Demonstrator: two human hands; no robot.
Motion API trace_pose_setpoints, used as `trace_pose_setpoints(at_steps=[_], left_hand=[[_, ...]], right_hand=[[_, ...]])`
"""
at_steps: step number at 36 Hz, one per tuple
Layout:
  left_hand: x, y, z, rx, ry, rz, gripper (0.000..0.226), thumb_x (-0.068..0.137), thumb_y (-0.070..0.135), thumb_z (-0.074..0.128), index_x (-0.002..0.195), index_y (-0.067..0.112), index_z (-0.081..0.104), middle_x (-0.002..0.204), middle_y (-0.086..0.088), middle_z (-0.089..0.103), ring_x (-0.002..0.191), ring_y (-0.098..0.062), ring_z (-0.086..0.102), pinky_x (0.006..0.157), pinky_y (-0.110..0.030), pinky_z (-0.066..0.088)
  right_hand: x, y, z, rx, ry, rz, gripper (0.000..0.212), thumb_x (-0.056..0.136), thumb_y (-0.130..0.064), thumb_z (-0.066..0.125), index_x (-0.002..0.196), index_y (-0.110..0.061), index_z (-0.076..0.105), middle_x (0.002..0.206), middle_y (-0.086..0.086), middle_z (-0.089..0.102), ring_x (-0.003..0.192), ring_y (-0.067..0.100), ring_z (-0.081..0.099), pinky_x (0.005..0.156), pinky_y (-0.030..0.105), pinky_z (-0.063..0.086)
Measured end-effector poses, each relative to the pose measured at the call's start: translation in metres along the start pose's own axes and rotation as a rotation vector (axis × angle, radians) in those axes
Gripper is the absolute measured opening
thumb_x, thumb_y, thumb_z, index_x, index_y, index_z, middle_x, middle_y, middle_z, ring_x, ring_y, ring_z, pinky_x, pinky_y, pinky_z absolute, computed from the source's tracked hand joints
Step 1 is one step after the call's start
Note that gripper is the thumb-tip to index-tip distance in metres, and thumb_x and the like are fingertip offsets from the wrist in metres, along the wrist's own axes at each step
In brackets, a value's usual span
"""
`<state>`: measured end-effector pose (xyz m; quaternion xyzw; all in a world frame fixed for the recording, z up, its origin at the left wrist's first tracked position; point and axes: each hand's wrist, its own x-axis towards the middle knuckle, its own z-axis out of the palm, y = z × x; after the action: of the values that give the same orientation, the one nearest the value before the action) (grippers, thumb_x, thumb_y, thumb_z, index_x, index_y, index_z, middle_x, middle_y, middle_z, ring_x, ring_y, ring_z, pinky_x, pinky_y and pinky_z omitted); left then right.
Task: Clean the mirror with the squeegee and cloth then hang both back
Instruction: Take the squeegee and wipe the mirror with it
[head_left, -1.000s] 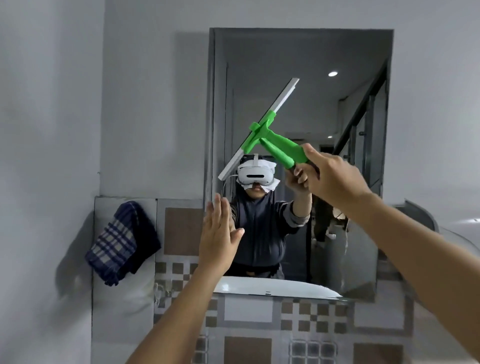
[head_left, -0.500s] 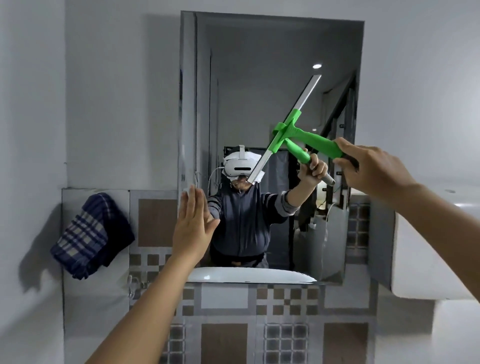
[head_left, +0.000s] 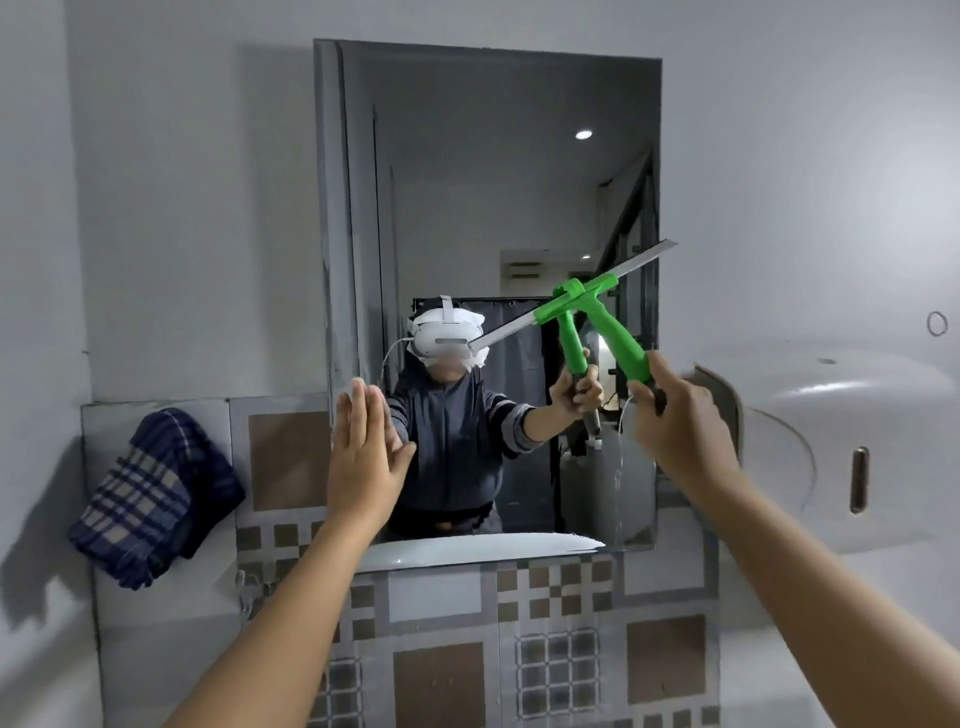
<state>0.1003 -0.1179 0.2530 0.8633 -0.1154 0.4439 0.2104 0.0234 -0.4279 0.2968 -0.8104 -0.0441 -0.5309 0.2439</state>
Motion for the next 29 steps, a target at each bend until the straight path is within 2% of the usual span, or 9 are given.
trace_pose_setpoints(at_steps=[4, 11, 13, 16, 20, 23, 26, 27, 29], left_hand=[[0.001, 0.004, 0.001, -0.009, 0.003, -0.013, 0.087, 0.089, 0.032, 0.056, 0.141, 0.017, -0.013, 0.152, 0.000, -0.019, 0.135, -0.015, -0.021, 0.115, -0.044, 0.017], [0.005, 0.008, 0.005, -0.003, -0.005, 0.007, 0.091, 0.089, 0.030, 0.057, 0.142, 0.017, -0.015, 0.152, 0.001, -0.022, 0.136, -0.016, -0.024, 0.115, -0.035, 0.004], [0.006, 0.011, 0.005, -0.006, 0.009, 0.019, 0.090, 0.089, 0.029, 0.057, 0.141, 0.017, -0.016, 0.151, 0.001, -0.022, 0.137, -0.017, -0.023, 0.113, -0.031, 0.001], [0.008, 0.015, 0.006, -0.010, 0.017, 0.032, 0.090, 0.089, 0.029, 0.056, 0.139, 0.018, -0.018, 0.150, 0.003, -0.024, 0.136, -0.017, -0.024, 0.113, -0.033, 0.001], [0.010, 0.021, 0.008, -0.026, 0.013, 0.045, 0.091, 0.089, 0.028, 0.057, 0.139, 0.019, -0.018, 0.149, 0.005, -0.025, 0.135, -0.013, -0.026, 0.115, -0.035, 0.007], [0.009, 0.019, 0.007, -0.030, -0.003, 0.080, 0.090, 0.088, 0.025, 0.058, 0.140, 0.018, -0.015, 0.150, 0.003, -0.021, 0.137, -0.015, -0.022, 0.114, -0.034, 0.012], [0.004, 0.007, 0.006, -0.021, -0.003, 0.117, 0.086, 0.088, 0.022, 0.058, 0.142, 0.015, -0.008, 0.153, -0.001, -0.014, 0.141, -0.020, -0.015, 0.115, -0.034, 0.004], [0.002, 0.006, 0.006, -0.020, -0.004, 0.126, 0.084, 0.088, 0.022, 0.057, 0.144, 0.015, -0.006, 0.154, -0.002, -0.012, 0.141, -0.021, -0.013, 0.115, -0.034, 0.001], [-0.003, 0.001, 0.007, -0.007, -0.001, 0.124, 0.082, 0.089, 0.022, 0.057, 0.145, 0.014, -0.003, 0.155, -0.003, -0.009, 0.143, -0.022, -0.010, 0.114, -0.033, 0.000]], right_hand=[[-0.012, -0.010, 0.018, 0.118, 0.007, 0.114, 0.038, 0.094, -0.023, 0.045, 0.132, -0.017, 0.040, 0.084, 0.014, 0.064, 0.067, 0.030, 0.056, 0.053, 0.028, 0.035], [-0.023, -0.032, 0.038, 0.284, 0.064, 0.234, 0.026, 0.093, -0.024, 0.044, 0.119, -0.017, 0.043, 0.080, 0.012, 0.064, 0.067, 0.031, 0.060, 0.055, 0.044, 0.052], [-0.026, -0.040, 0.043, 0.320, 0.079, 0.283, 0.020, 0.094, -0.025, 0.043, 0.113, -0.017, 0.043, 0.074, 0.010, 0.062, 0.065, 0.031, 0.059, 0.054, 0.045, 0.052], [-0.030, -0.054, 0.050, 0.378, 0.120, 0.327, 0.014, 0.095, -0.022, 0.042, 0.106, -0.013, 0.045, 0.064, 0.005, 0.053, 0.059, 0.026, 0.052, 0.048, 0.034, 0.040], [-0.034, -0.074, 0.055, 0.473, 0.170, 0.407, 0.017, 0.097, -0.019, 0.039, 0.109, -0.009, 0.046, 0.068, 0.004, 0.052, 0.058, 0.008, 0.044, 0.046, 0.020, 0.030], [-0.039, -0.091, 0.062, 0.540, 0.215, 0.445, 0.021, 0.097, -0.014, 0.039, 0.111, -0.001, 0.048, 0.063, -0.002, 0.047, 0.055, 0.007, 0.041, 0.048, 0.011, 0.036], [-0.046, -0.112, 0.074, 0.621, 0.234, 0.486, 0.029, 0.097, -0.013, 0.038, 0.121, 0.002, 0.045, 0.066, -0.010, 0.042, 0.058, 0.005, 0.040, 0.054, -0.002, 0.033], [-0.047, -0.118, 0.077, 0.648, 0.236, 0.493, 0.031, 0.098, -0.013, 0.038, 0.124, 0.002, 0.043, 0.068, -0.011, 0.042, 0.059, 0.005, 0.041, 0.055, -0.003, 0.033], [-0.049, -0.131, 0.086, 0.692, 0.243, 0.492, 0.033, 0.097, -0.014, 0.039, 0.128, -0.001, 0.043, 0.069, -0.010, 0.046, 0.058, 0.006, 0.045, 0.052, 0.005, 0.037]])
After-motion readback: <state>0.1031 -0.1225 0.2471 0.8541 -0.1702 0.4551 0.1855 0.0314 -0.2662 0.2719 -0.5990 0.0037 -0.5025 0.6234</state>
